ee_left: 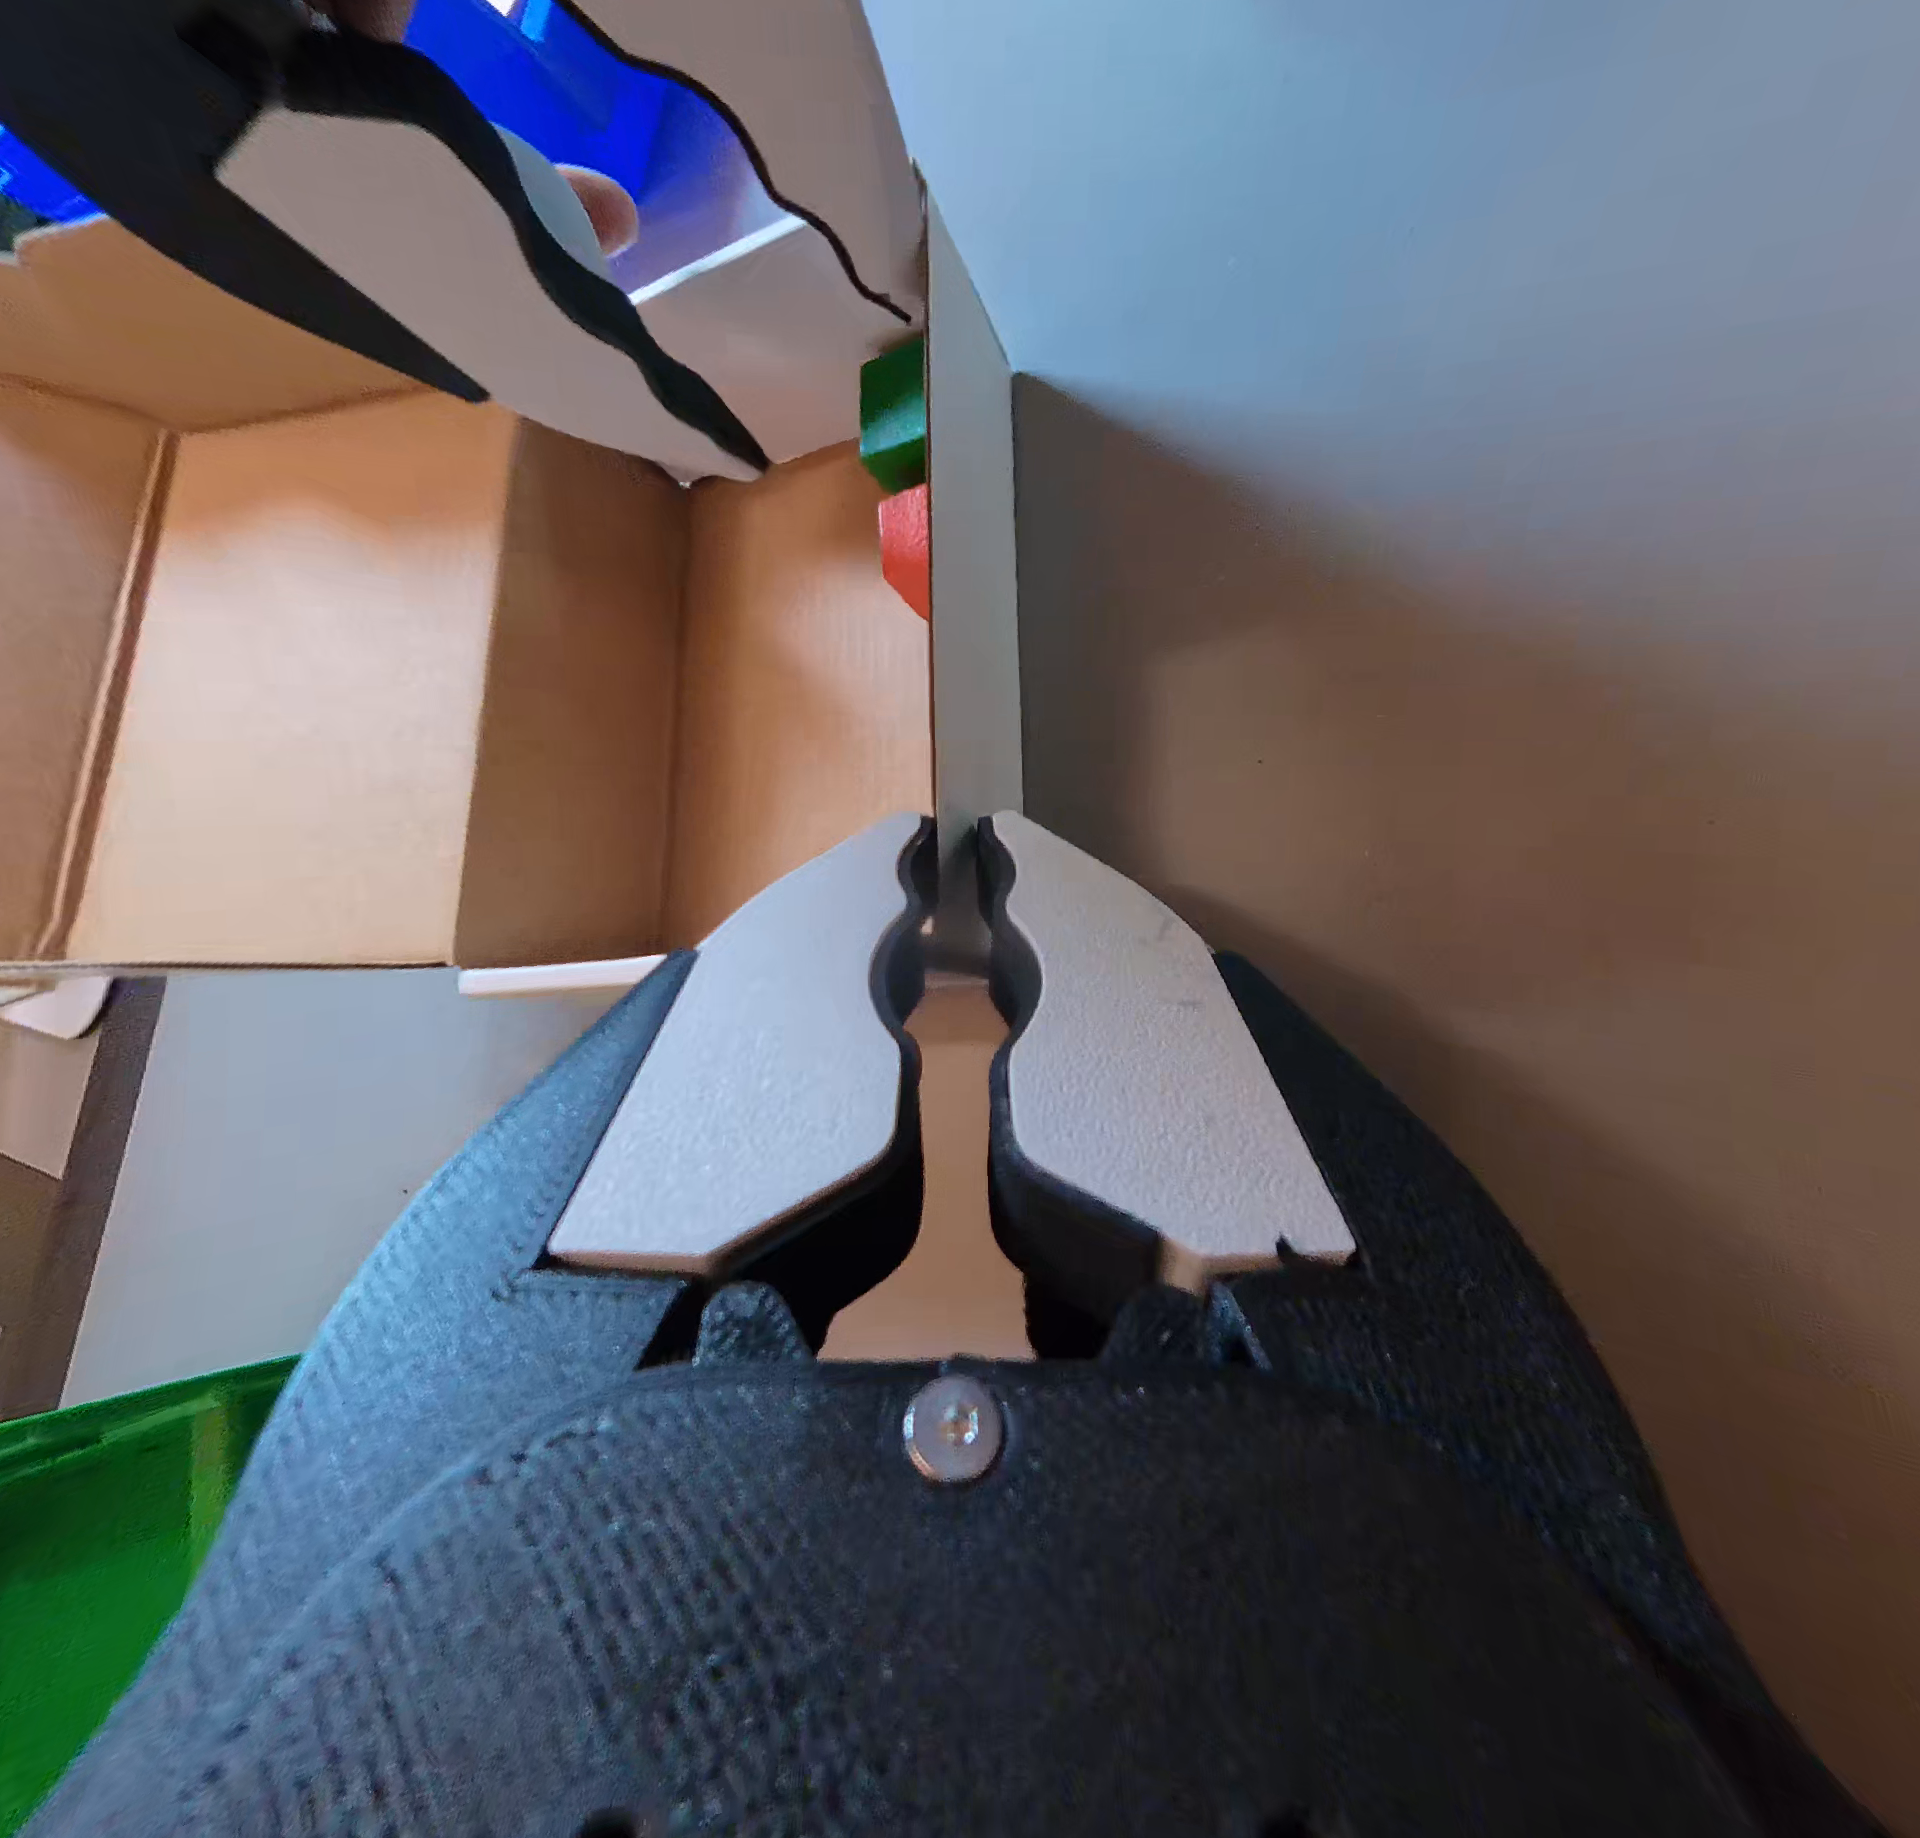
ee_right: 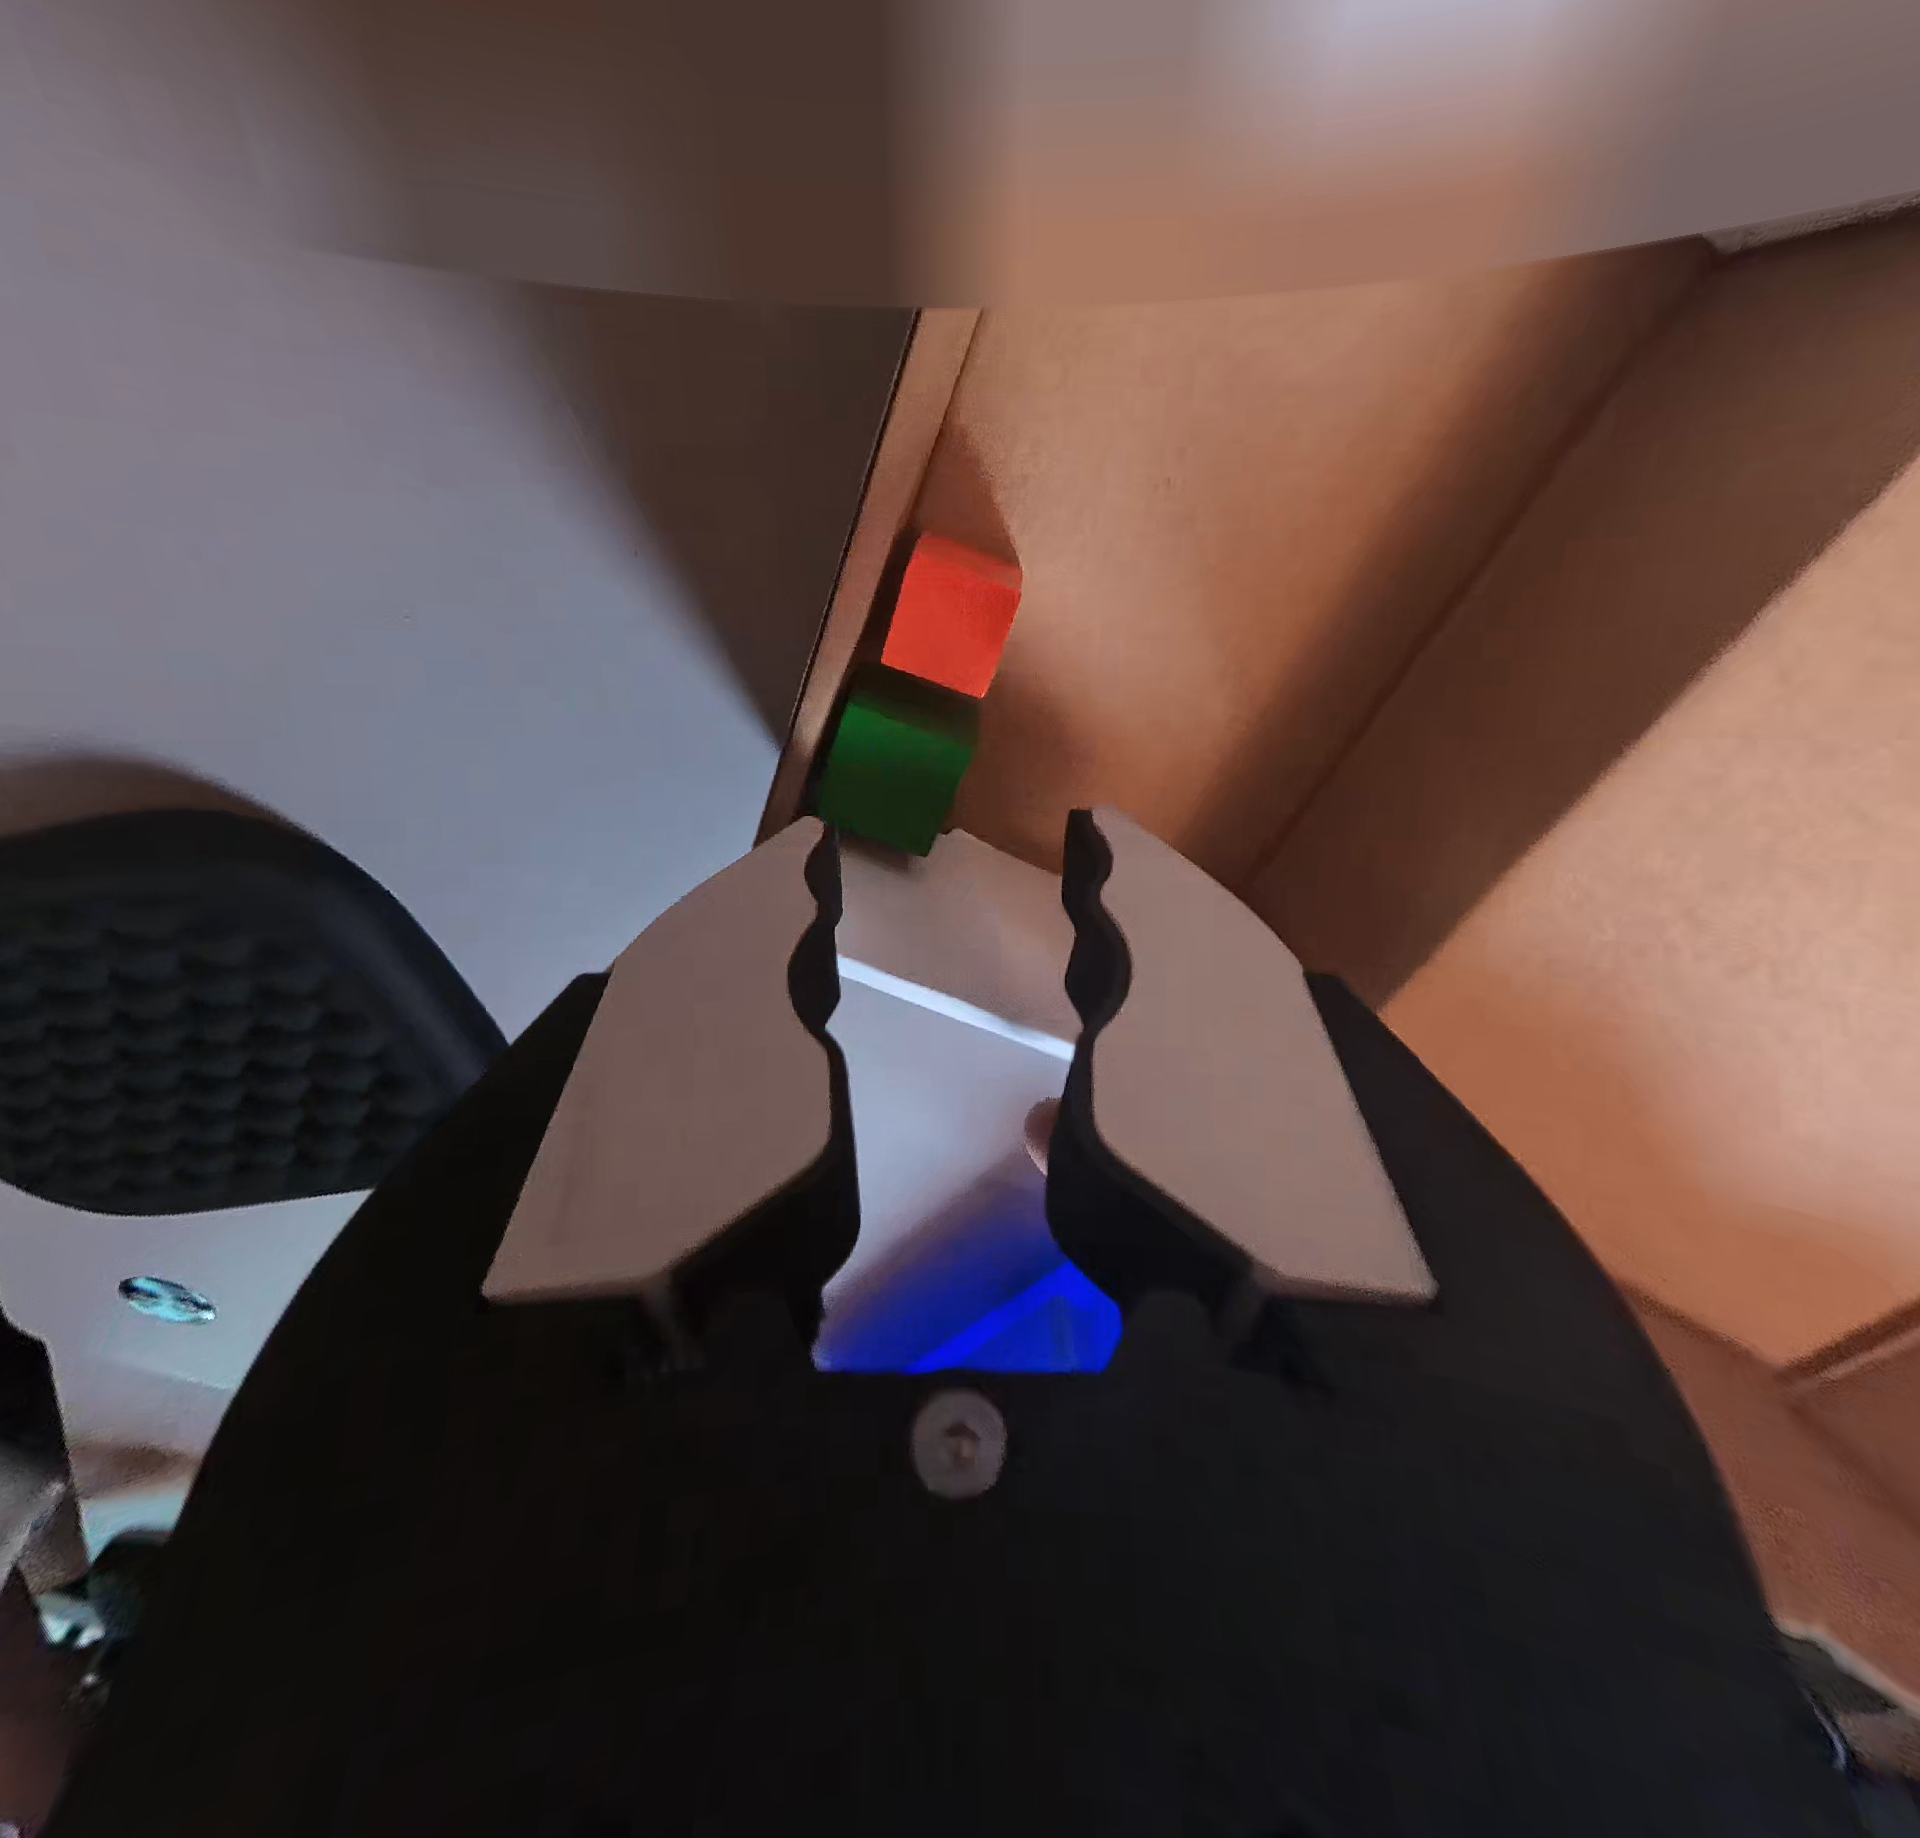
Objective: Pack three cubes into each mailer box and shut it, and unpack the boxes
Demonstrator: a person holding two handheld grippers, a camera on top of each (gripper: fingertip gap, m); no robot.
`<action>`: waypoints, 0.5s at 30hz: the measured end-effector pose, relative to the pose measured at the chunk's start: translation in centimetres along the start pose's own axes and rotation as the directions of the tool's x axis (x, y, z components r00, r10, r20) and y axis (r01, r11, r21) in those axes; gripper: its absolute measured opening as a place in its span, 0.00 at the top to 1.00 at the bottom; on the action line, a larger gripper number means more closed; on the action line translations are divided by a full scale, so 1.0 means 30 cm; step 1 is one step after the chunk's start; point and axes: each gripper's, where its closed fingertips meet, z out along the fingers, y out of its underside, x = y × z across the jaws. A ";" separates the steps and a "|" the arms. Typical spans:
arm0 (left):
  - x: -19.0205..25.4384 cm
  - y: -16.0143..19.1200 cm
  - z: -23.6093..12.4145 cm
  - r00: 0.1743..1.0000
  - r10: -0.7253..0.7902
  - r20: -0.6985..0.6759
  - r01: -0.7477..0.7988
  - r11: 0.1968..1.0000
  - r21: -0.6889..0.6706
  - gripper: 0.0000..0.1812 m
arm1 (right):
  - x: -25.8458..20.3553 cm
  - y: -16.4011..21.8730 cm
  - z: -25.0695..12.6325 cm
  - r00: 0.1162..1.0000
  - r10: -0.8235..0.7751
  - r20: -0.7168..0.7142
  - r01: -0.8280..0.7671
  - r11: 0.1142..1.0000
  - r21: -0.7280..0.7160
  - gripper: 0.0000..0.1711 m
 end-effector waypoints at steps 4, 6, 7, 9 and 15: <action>-0.002 0.002 -0.001 1.000 -0.002 -0.002 0.002 1.000 -0.001 0.95 | -0.022 0.005 0.040 0.998 -0.033 0.047 0.035 0.998 -0.054 0.76; -0.001 0.004 -0.003 1.000 -0.008 -0.005 0.008 1.000 -0.003 0.95 | -0.026 -0.002 0.039 0.998 -0.042 0.050 0.045 0.997 -0.057 0.75; -0.001 0.005 -0.004 1.000 -0.008 -0.005 0.008 1.000 -0.004 0.95 | -0.030 -0.007 0.039 0.998 -0.049 0.049 0.051 0.997 -0.055 0.75; -0.002 0.007 -0.003 1.000 -0.009 -0.003 0.009 1.000 -0.007 0.95 | -0.042 -0.018 0.042 0.997 -0.062 0.051 0.064 0.996 -0.053 0.75; 0.000 0.006 -0.002 1.000 0.007 0.000 -0.007 1.000 -0.006 0.95 | -0.081 -0.053 0.044 0.993 -0.056 0.108 0.059 0.998 -0.022 0.80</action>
